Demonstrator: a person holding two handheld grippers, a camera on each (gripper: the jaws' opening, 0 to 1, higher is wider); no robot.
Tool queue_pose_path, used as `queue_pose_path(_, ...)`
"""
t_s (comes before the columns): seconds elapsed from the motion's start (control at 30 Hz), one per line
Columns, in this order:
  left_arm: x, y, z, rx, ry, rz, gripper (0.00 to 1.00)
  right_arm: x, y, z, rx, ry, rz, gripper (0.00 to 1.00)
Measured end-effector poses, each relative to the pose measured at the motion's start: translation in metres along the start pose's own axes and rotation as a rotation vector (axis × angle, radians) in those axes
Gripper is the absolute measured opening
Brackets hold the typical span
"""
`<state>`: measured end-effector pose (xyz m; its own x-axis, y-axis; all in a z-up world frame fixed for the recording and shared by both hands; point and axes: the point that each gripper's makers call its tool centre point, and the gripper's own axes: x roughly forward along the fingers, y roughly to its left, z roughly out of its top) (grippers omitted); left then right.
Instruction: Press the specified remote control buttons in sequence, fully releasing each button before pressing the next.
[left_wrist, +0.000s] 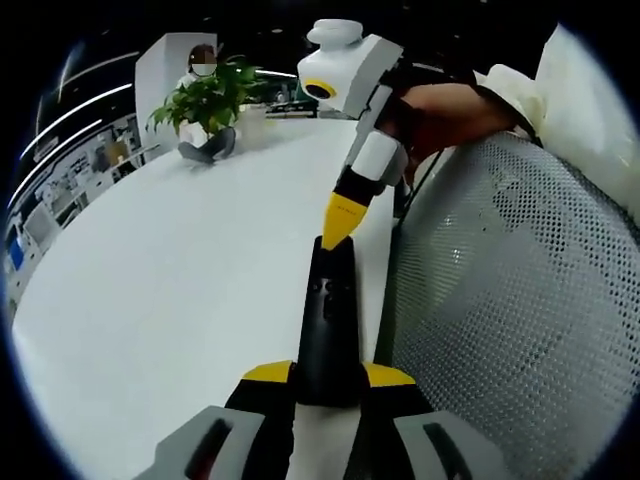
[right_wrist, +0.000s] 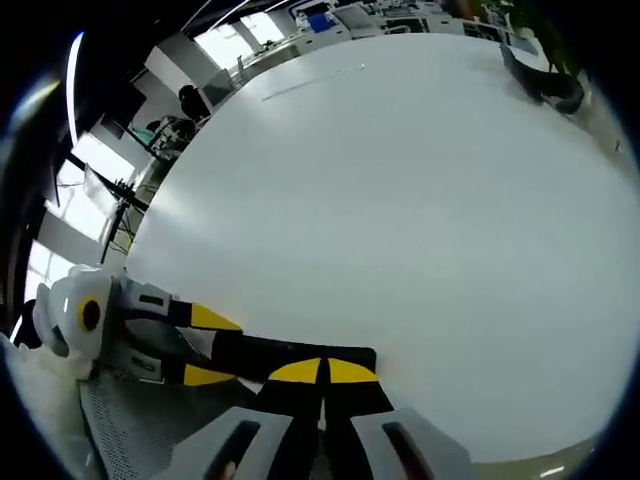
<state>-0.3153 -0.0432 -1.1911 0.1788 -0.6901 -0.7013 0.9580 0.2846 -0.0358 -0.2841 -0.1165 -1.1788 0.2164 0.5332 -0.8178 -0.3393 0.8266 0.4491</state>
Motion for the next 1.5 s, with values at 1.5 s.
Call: queue_pose_path(1.5, 0.0046, -0.0076, 0.0059, 0.0, -0.019, -0.021, 0.24, 0.0023, 0.0056, 0.0008, -0.008, 0.0, 0.03, 0.0)
